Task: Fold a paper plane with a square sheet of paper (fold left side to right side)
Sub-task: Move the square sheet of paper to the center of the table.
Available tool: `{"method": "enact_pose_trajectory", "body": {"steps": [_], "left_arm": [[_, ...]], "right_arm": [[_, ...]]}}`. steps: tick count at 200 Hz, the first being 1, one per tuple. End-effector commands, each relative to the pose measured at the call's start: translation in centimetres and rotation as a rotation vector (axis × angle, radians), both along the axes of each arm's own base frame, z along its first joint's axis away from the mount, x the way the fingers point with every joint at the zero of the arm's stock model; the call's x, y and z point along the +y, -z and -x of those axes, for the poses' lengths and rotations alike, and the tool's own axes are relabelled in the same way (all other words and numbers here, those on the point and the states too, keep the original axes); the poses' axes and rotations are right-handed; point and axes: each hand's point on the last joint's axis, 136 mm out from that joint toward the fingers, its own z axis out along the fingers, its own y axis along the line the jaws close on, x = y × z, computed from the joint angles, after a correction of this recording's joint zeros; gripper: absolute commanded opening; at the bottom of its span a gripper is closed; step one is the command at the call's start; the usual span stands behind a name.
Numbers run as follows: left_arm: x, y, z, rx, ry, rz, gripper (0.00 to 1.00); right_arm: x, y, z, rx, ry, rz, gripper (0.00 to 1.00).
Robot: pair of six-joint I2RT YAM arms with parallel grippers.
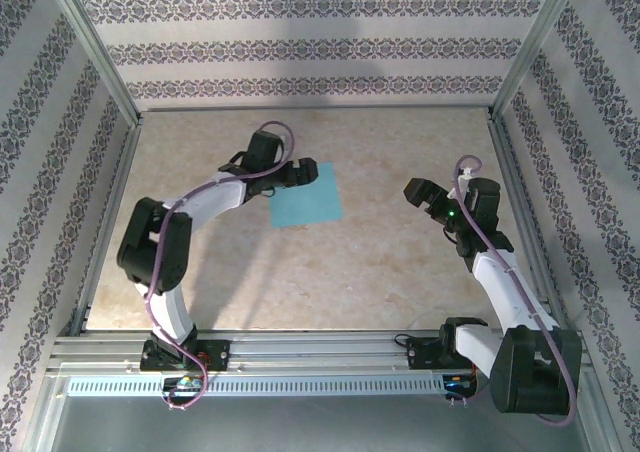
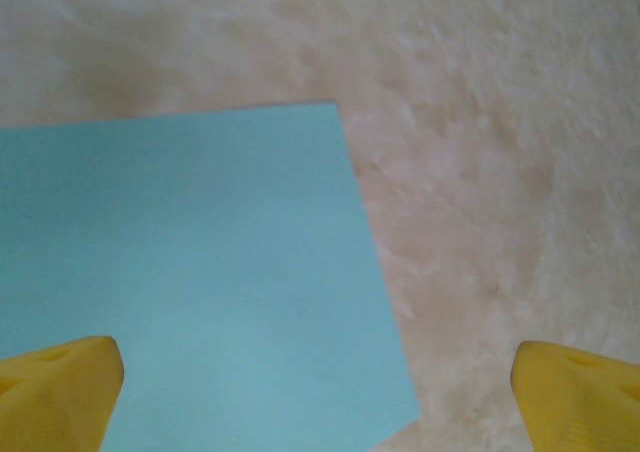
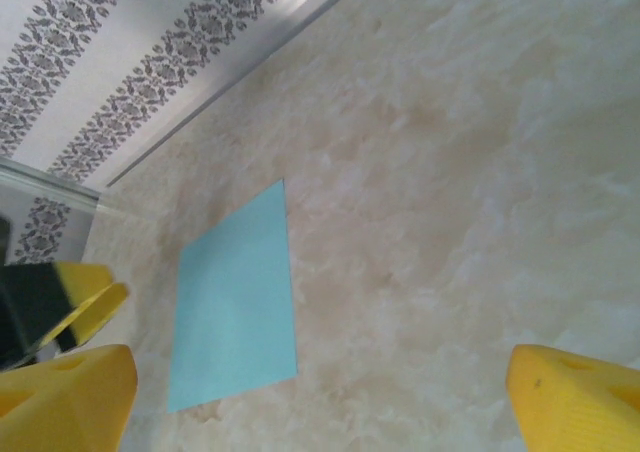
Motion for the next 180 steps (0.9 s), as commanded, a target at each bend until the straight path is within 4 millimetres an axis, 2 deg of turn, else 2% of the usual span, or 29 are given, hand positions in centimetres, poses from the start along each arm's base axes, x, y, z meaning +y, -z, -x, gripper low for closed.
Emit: {"method": "enact_pose_trajectory", "body": {"steps": [1,21,56,98,139,180], "left_arm": [[-1.9,2.2,0.4,0.103,0.036,-0.01,1.0],[-3.2,3.6,-0.1,0.143,0.061,-0.035,1.0],[-3.7,5.7,-0.7,0.185,0.066,-0.053,0.88],[-4.4,7.8,-0.1,0.24,0.094,-0.035,0.74],[-4.4,9.8,1.9,0.301,0.116,-0.041,0.65],[-4.9,10.5,4.9,0.341,0.14,-0.061,0.62]], "right_arm": [[0.6,-1.2,-0.1,-0.011,-0.036,-0.041,0.95],[0.6,-1.0,-0.1,-0.004,-0.036,-0.041,0.95],[0.4,-0.2,0.1,0.016,-0.023,-0.027,0.95],[0.2,0.2,0.1,0.035,-0.02,-0.012,0.95],[0.0,0.7,0.2,0.069,-0.02,0.011,0.92],[-0.1,0.8,0.1,0.097,-0.027,0.026,0.89]]}}
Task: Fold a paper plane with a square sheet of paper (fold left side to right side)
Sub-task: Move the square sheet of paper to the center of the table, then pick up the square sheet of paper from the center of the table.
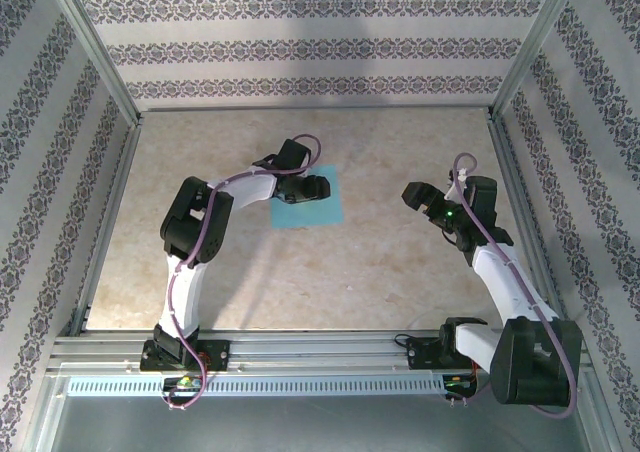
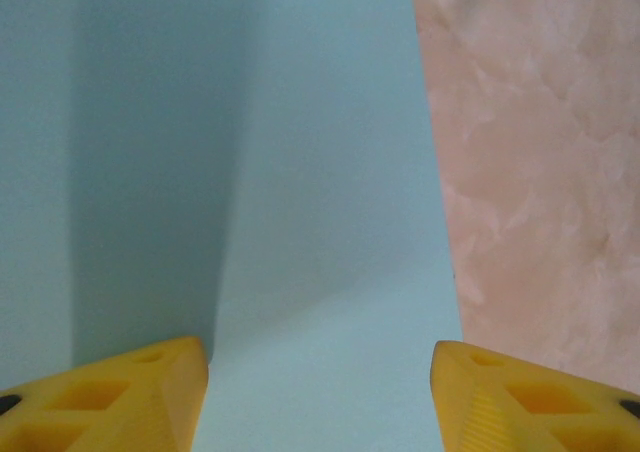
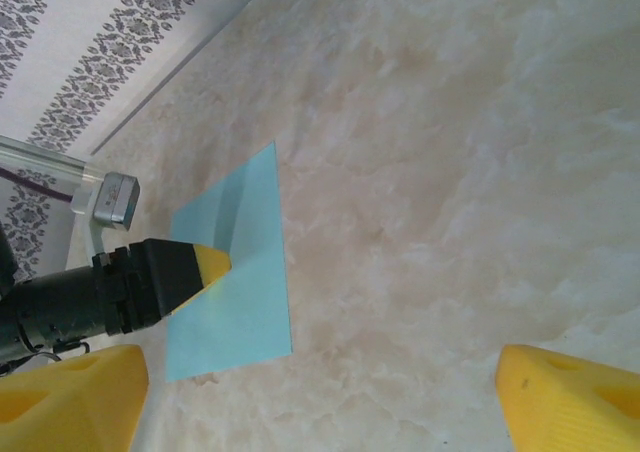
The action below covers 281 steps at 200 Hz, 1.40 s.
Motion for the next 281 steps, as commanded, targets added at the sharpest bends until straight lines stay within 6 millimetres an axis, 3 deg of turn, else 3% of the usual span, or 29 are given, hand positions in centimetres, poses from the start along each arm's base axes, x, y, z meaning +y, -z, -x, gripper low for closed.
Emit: {"method": "enact_pose_trajectory", "body": {"steps": [1,92,128,169,192,210,242,281], "left_arm": [[-0.7,1.9,4.2,0.108,0.037,-0.028,0.62],[-3.6,2.4,12.1,0.172,0.014,-0.02,0.61],[-4.4,0.5,11.9,0.131,0.037,-0.007,0.61],[-5.5,-4.3,10.5,0.037,0.052,0.045,0.66],[-3.9,-6.3,10.1,-0.015,0.013,0.033,0.67],[-1.8,-6.7,10.3,-0.02,-0.04,0.035,0.64],[1.4,-4.9,11.8,0.043,-0.101,0.038,0.48],[3.0,-2.4,12.9,0.113,-0.162,0.092,0.25]], "right_arm": [[-0.5,-0.6,-0.3,-0.001,0.002,0.031,0.89],[-0.3,0.2,-0.2,0.041,-0.004,0.022,0.85],[0.0,0.8,-0.2,0.071,-0.015,0.048,0.84],[1.5,2.2,-0.3,0.159,-0.08,0.266,0.86],[3.3,2.7,-0.8,0.179,-0.133,0.346,0.86],[5.2,3.0,-1.3,0.184,-0.176,0.375,0.87],[9.3,4.4,-2.1,0.21,-0.292,0.421,0.87],[13.9,6.4,-2.8,0.249,-0.421,0.458,0.87]]}}
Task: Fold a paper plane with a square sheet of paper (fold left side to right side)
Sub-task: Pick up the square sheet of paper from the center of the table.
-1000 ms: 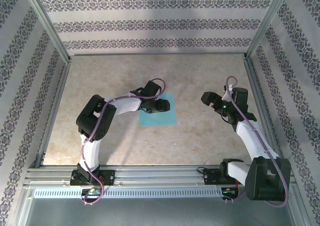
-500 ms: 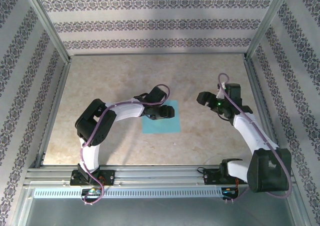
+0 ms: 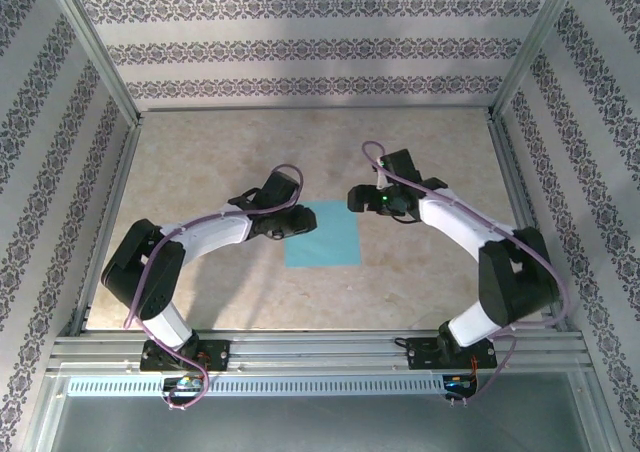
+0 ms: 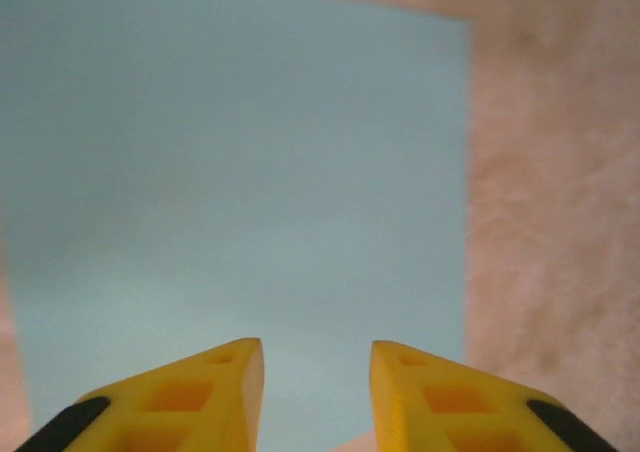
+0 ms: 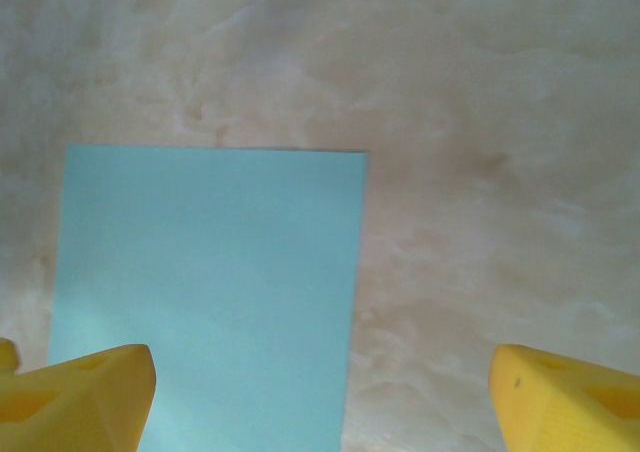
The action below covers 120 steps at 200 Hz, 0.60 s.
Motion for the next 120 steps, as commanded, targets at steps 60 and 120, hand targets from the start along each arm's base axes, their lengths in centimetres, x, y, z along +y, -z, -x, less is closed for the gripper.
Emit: {"method": "enact_pose_trajectory", "body": {"steps": [60,120], "left_arm": [[0.8,3.4,0.8,0.087,-0.03,0.004,0.19],[1.8,5.4,1.8,0.132,-0.025,-0.056,0.16]], "right_arm": [[4.3,4.1,-2.2,0.048,-0.139,0.189,0.87],[5.2,7.0,-3.1,0.087,-0.151,0.243,0.92]]}}
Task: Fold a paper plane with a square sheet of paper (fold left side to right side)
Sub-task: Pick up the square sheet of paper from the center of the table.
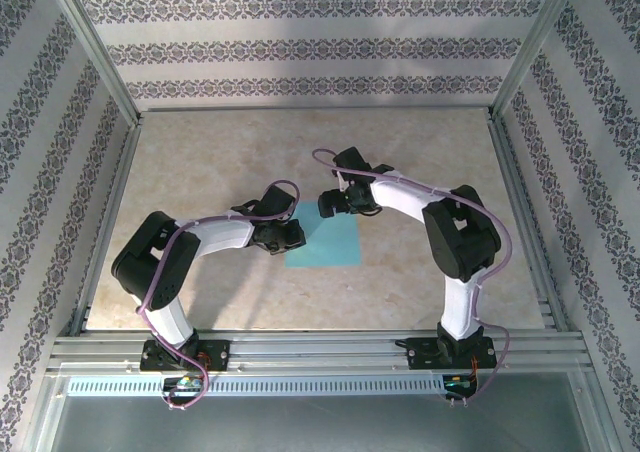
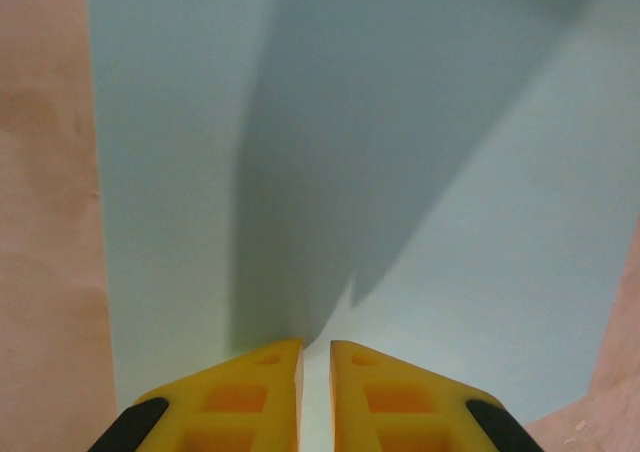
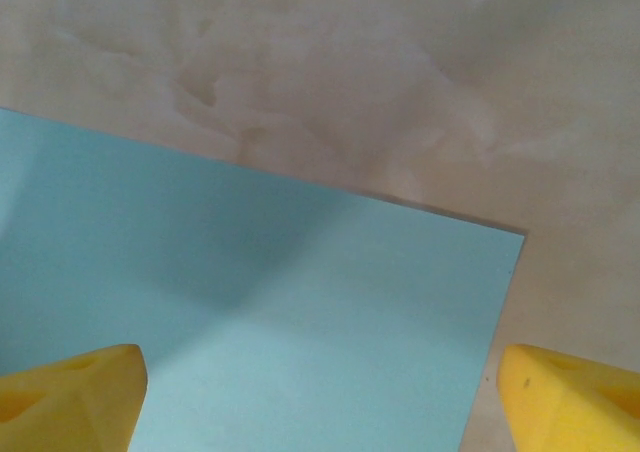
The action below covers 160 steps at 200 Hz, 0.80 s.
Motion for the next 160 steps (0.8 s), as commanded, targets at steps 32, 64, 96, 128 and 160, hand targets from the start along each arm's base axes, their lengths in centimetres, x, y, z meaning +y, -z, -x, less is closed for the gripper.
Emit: {"method": "enact_pose_trajectory", "body": {"steps": [32,64,96,128,160], "left_arm": [[0.8,1.5,0.6,0.032,0.011,-0.04,0.16],[0.8,1.9,0.7,0.04,0.009,-0.046,0.16],[1.0,2.4,0.8,0.051,0.009,-0.055,0.15],[1.0,2.5,0.8,0.05,0.009,-0.057,0.15],[0.8,2.2,0.7,0.042,0.011,-0.05,0.15]], "right_arm": [[0.2,1.8,0.1,0.042,-0.017,0.05,0.93],[0.5,2.6,1.2,0.082,-0.017,0.035,0.93],[1.2,3.0,2.4,0.12,-0.028,0.016,0.91],[2.1,2.1,3.2,0.114,-0.047,0.0,0.9],[2.7,1.1,4.1,0.109,-0.063,-0.01,0.86]]}}
